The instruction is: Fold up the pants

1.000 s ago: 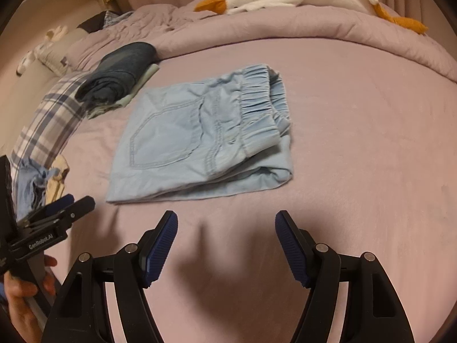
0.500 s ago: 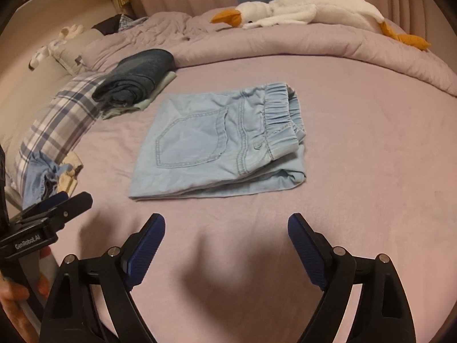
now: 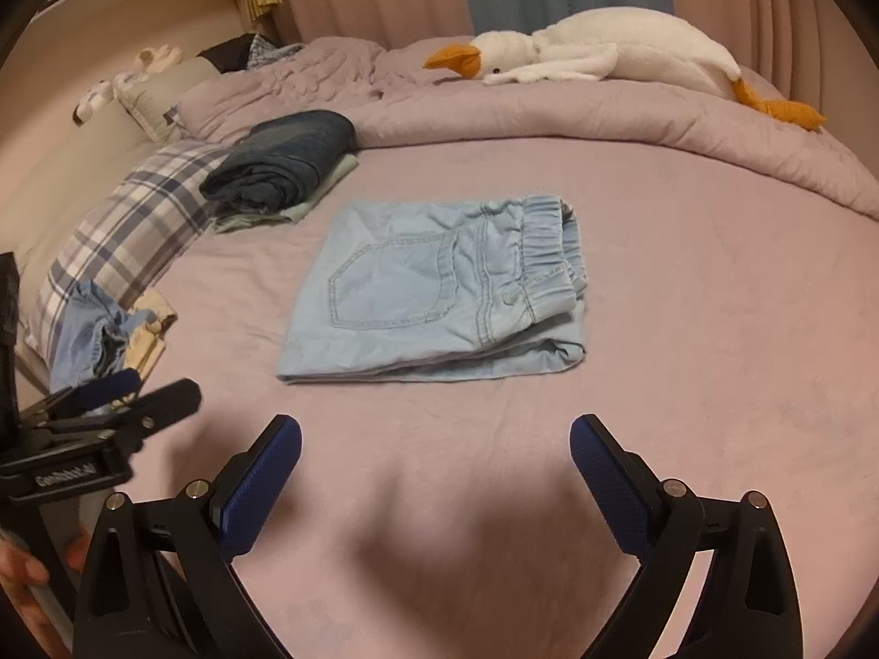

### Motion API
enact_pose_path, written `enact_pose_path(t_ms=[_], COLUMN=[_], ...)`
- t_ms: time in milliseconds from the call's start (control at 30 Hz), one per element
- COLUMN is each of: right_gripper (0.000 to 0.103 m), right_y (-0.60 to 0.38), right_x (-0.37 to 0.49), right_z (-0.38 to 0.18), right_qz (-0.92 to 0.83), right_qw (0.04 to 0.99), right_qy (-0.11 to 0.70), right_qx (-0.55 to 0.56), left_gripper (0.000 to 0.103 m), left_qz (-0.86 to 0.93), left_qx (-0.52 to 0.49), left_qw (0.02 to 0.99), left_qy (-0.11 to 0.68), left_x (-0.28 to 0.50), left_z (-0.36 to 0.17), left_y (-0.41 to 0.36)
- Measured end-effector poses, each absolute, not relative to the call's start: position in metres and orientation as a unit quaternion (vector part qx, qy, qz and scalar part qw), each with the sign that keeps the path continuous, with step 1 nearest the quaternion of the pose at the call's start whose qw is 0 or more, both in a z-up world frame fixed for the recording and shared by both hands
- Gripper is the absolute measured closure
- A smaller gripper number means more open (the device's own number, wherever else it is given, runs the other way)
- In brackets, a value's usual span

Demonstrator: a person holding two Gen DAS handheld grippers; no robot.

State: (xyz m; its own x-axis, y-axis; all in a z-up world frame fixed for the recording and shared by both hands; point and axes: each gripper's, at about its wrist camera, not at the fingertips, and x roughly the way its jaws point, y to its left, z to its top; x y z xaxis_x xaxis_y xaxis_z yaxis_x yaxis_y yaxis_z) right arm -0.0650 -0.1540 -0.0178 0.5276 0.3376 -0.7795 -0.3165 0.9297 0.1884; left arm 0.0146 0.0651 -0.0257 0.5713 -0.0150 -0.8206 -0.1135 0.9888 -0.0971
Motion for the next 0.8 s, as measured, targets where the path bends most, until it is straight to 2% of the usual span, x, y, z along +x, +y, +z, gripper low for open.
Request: enact_pose_path(t_ms=[133, 800], right_gripper=[0.001, 0.001], right_y=[-0.151, -0.142], right_x=[-0.071, -0.089], right_z=[-0.012, 0.021], right_qz=[0.191, 0.203], right_qw=[0.878, 0.892], right_qy=[0.44, 0.405], right_qx=[0.007, 0.0], left_gripper=[0.001, 0.001], left_qz=[0.036, 0.044], left_qx=[-0.058, -0.017], left_qw=[0.885, 0.899], left_qy=[0.46, 0.436], left_x=[0.01, -0.002], left_z=[-0.024, 0.001], left_y=[0.062, 0.052])
